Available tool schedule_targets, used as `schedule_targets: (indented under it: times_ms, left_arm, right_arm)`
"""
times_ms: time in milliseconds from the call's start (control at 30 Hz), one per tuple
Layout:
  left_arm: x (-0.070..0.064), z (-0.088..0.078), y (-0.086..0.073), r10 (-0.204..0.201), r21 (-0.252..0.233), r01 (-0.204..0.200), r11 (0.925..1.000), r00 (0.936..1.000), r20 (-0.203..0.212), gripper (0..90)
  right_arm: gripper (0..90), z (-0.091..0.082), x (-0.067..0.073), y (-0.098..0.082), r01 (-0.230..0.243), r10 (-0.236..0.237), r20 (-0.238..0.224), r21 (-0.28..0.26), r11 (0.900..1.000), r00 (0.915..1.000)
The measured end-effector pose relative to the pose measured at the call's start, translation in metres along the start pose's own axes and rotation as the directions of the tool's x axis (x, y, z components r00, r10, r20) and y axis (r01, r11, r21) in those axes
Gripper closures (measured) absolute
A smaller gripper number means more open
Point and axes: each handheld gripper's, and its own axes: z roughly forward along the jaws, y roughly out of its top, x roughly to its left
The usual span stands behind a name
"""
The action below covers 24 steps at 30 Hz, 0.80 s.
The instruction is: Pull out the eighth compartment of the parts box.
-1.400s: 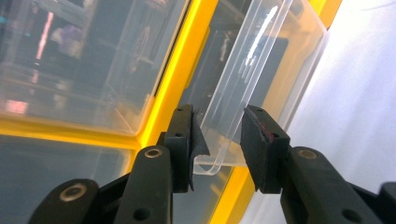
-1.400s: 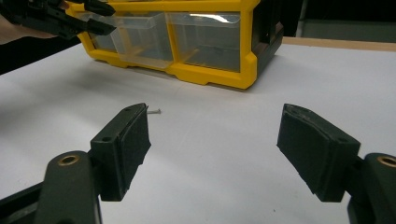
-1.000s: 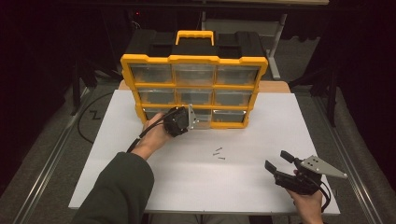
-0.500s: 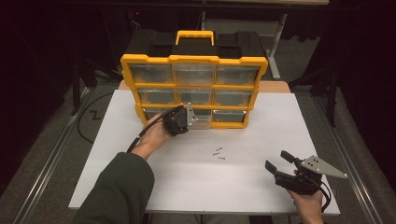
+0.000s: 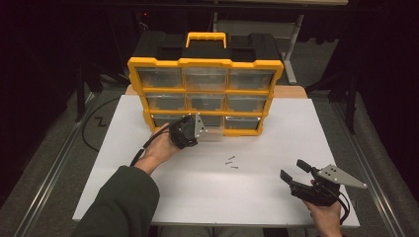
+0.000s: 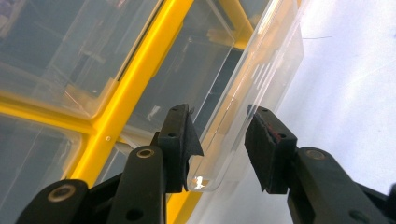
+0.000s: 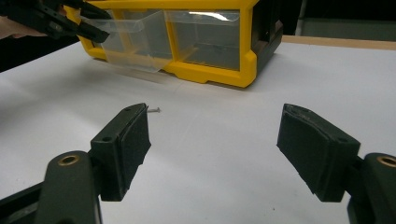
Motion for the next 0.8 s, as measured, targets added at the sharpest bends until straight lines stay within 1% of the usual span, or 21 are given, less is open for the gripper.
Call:
schedule_targets:
  times_ms: [167,200,333,400,467,533,700,800]
  left_arm:
    - [-0.001,-0.002,-0.001,-0.007,-0.010,0.007,0.9999,0.9999,0.010,60.1]
    - [-0.001,-0.004,-0.002,-0.015,-0.015,0.015,0.9998,0.9998,0.016,60.0]
    - [-0.001,-0.006,-0.003,-0.021,-0.016,0.021,0.9997,0.9995,0.025,59.4]
    - [-0.002,-0.007,-0.003,-0.035,-0.021,0.035,0.9992,0.9990,0.029,58.7]
    - [-0.002,-0.007,-0.004,-0.036,-0.023,0.036,0.9991,0.9991,0.024,58.4]
    - [-0.003,-0.008,-0.005,-0.049,-0.035,0.050,0.9982,0.9984,0.030,58.1]
    - [-0.003,-0.009,-0.006,-0.057,-0.038,0.058,0.9976,0.9975,0.041,57.5]
    - [-0.003,-0.010,-0.007,-0.073,-0.044,0.075,0.9962,0.9960,0.051,56.6]
  right_arm:
    - [27.0,0.000,0.000,0.000,0.001,-0.001,0.000,0.000,1.000,1.0000]
    - [26.9,0.000,0.000,0.000,0.000,0.000,-0.002,0.001,1.000,1.0000]
    - [27.0,0.000,0.000,0.000,-0.002,0.002,0.000,0.003,1.000,1.0000]
    - [26.9,0.000,0.000,0.000,-0.003,0.003,-0.001,0.002,1.000,1.0000]
    - [26.9,0.000,0.000,0.000,-0.003,0.003,-0.002,0.001,1.000,1.0000]
    - [26.9,-0.001,0.000,0.001,-0.007,0.007,0.000,-0.008,1.000,1.0000]
    - [26.9,-0.001,0.000,0.000,-0.009,0.009,0.003,-0.003,1.000,1.0000]
    - [26.9,-0.001,0.000,0.001,-0.005,0.005,0.002,-0.005,1.000,1.0000]
